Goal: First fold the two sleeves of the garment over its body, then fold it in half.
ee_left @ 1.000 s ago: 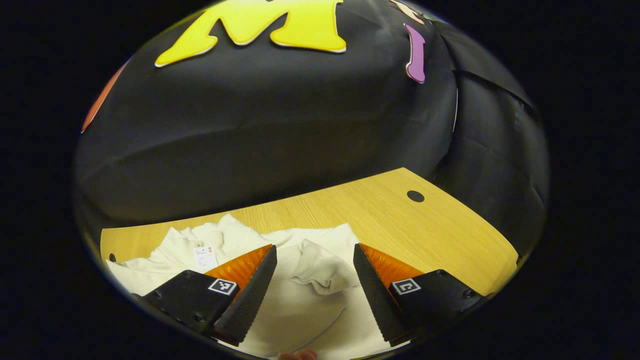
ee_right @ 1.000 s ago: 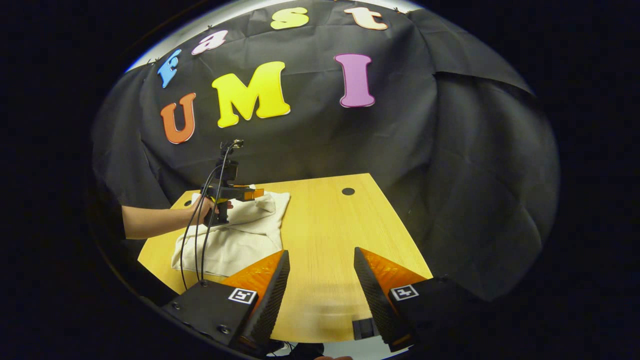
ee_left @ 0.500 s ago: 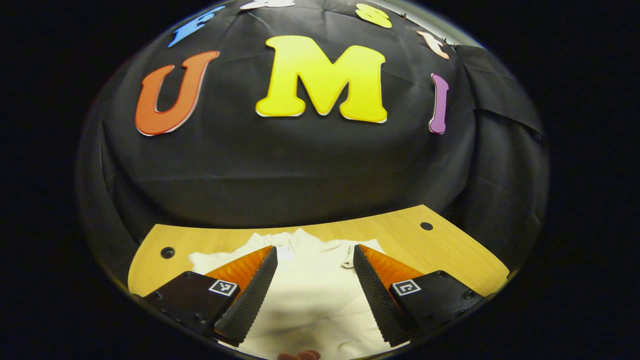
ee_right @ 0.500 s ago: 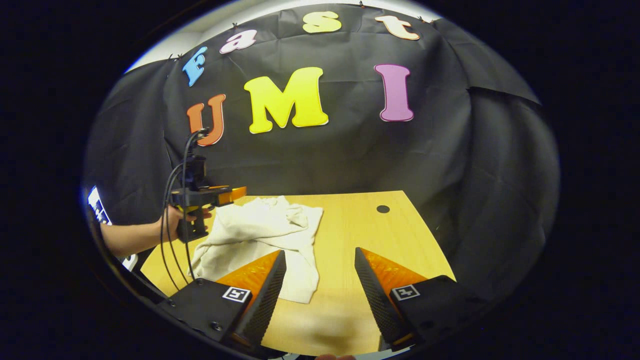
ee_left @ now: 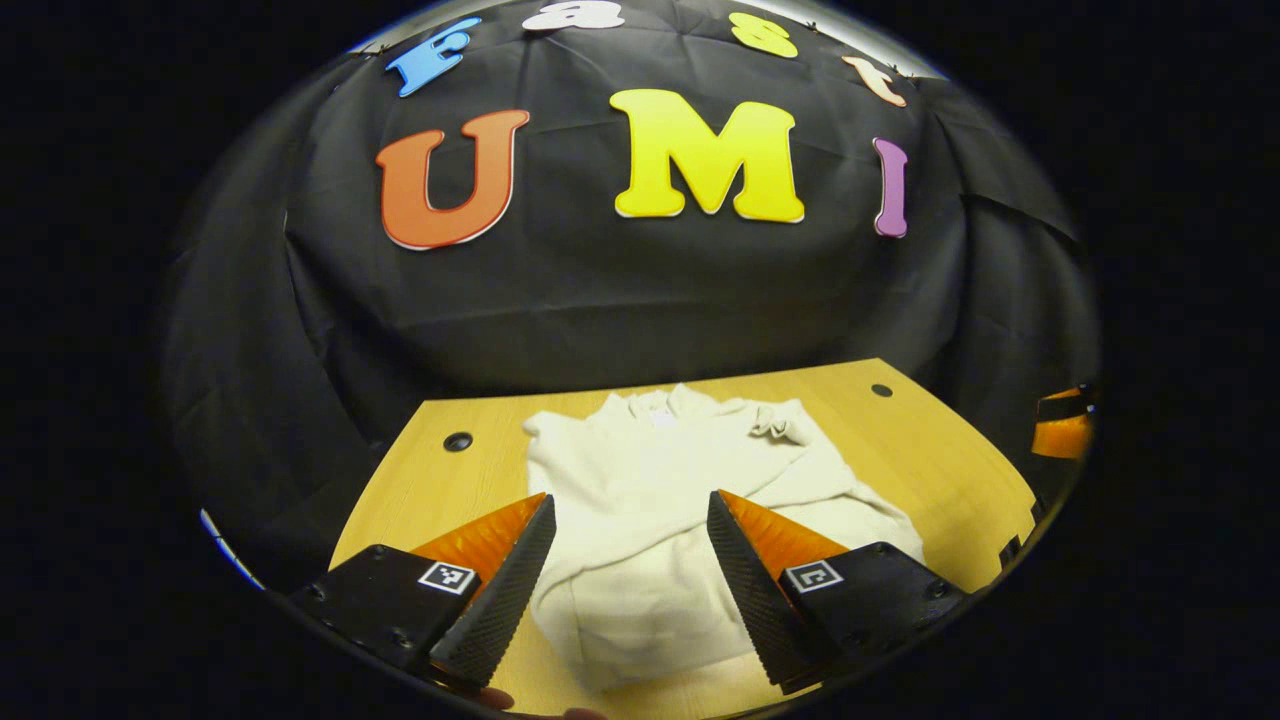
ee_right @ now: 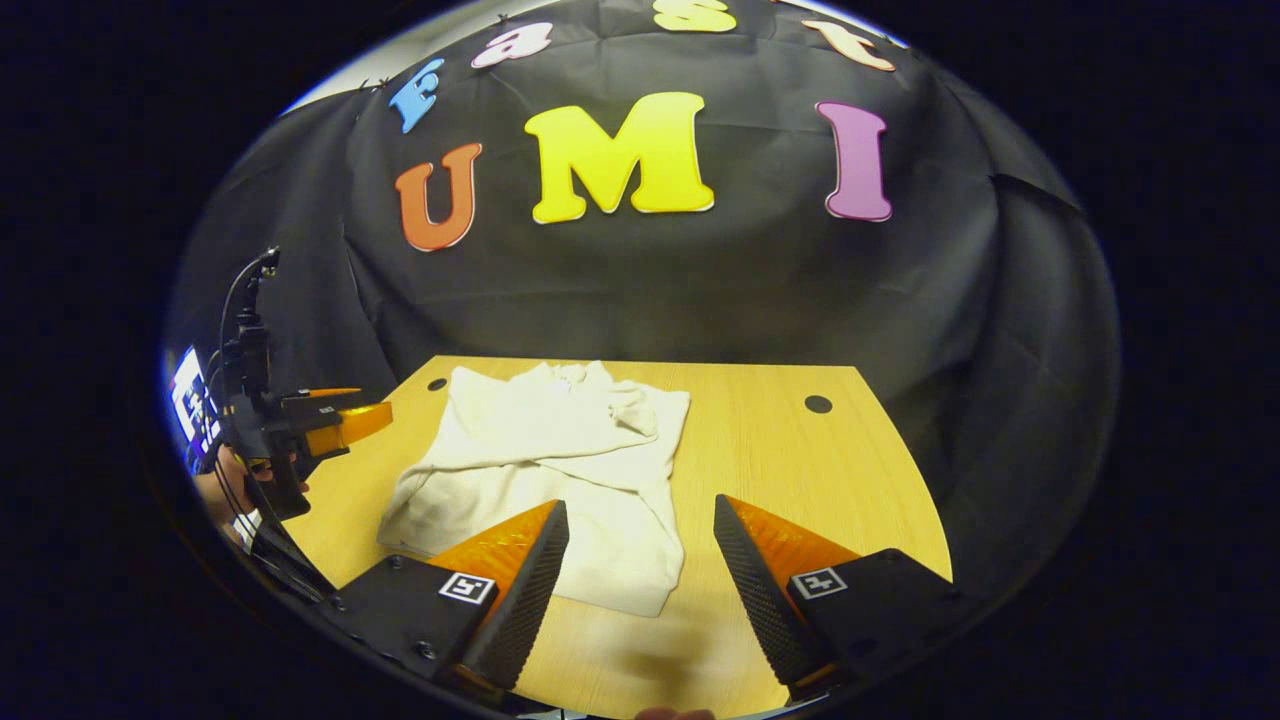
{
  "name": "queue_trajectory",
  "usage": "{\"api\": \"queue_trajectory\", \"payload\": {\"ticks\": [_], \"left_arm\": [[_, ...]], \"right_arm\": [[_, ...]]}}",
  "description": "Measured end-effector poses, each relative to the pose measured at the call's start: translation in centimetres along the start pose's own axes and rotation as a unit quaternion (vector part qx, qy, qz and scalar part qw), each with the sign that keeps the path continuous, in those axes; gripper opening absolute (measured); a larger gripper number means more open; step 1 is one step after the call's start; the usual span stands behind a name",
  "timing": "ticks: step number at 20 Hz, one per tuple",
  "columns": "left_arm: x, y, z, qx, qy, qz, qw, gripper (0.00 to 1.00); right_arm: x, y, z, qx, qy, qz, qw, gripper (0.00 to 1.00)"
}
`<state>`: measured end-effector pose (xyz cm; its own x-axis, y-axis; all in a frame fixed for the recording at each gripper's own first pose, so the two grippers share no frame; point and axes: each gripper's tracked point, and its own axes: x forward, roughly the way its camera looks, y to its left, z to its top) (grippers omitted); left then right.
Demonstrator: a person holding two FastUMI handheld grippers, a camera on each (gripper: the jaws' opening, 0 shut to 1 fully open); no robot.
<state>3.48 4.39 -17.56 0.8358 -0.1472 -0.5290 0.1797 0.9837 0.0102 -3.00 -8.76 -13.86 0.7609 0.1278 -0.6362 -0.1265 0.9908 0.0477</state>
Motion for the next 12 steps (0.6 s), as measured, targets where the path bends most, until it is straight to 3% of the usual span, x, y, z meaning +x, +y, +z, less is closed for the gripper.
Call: {"api": "queue_trajectory", "payload": {"ticks": [5,8,12], "left_arm": [[-1.6,2.5,-8.9,-0.018,0.101,0.005,0.995,0.96],[-1.7,2.6,-12.8,-0.065,0.151,-0.005,0.986,0.96],[-1.7,1.3,-14.4,-0.128,0.194,-0.016,0.972,0.97]], "right_arm": [[3.2,0.0,-4.8,-0.013,0.076,-0.004,0.997,0.89],[3.9,-0.9,-8.2,0.006,0.118,-0.01,0.993,0.91],[5.5,-2.4,-11.8,0.04,0.18,-0.026,0.982,0.89]]}}
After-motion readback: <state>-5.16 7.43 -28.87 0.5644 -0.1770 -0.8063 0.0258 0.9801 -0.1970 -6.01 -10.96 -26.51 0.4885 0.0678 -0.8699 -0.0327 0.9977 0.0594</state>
